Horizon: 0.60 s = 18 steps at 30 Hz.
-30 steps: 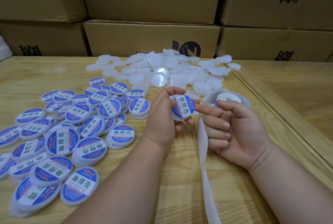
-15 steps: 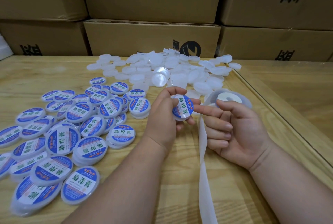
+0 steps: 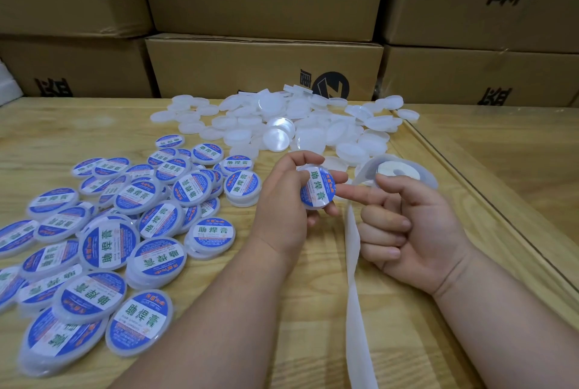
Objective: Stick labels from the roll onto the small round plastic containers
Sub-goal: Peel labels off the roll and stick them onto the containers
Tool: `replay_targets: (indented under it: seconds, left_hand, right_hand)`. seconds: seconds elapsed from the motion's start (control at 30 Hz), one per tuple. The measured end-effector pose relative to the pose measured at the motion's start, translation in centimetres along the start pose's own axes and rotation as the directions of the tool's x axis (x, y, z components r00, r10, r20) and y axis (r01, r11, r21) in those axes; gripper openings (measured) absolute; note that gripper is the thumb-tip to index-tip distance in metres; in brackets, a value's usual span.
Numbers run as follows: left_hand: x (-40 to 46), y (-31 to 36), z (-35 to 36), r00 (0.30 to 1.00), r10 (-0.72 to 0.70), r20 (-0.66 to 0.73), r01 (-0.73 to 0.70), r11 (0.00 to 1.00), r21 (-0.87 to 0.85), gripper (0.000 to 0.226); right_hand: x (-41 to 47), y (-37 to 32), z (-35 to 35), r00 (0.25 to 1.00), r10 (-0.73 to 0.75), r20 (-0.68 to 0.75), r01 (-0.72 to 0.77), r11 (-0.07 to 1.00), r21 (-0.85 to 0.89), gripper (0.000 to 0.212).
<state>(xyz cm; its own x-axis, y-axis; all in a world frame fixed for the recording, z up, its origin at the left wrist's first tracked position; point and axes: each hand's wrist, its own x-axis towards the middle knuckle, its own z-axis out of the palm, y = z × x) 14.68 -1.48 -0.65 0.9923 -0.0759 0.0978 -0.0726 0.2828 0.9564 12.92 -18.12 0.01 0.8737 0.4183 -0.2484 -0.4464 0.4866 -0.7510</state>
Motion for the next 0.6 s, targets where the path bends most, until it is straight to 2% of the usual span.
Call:
replay_targets:
  seconds: [0.37, 0.6]
  left_hand:
    - [-0.18, -0.01, 0.02, 1.0, 0.022, 0.006, -0.022, 1.0, -0.009, 0.038]
    - [-0.22, -0.31, 0.19, 0.999, 0.047, -0.021, -0.045, 0.996, 0.074, 0.04]
  right_hand:
    - [0.06, 0.0, -0.08, 1.0, -0.003, -0.014, 0.003, 1.0, 0.0, 0.048]
    - [0.09, 0.01, -0.03, 1.0, -0.001, -0.01, 0.001, 1.0, 0.018, 0.051]
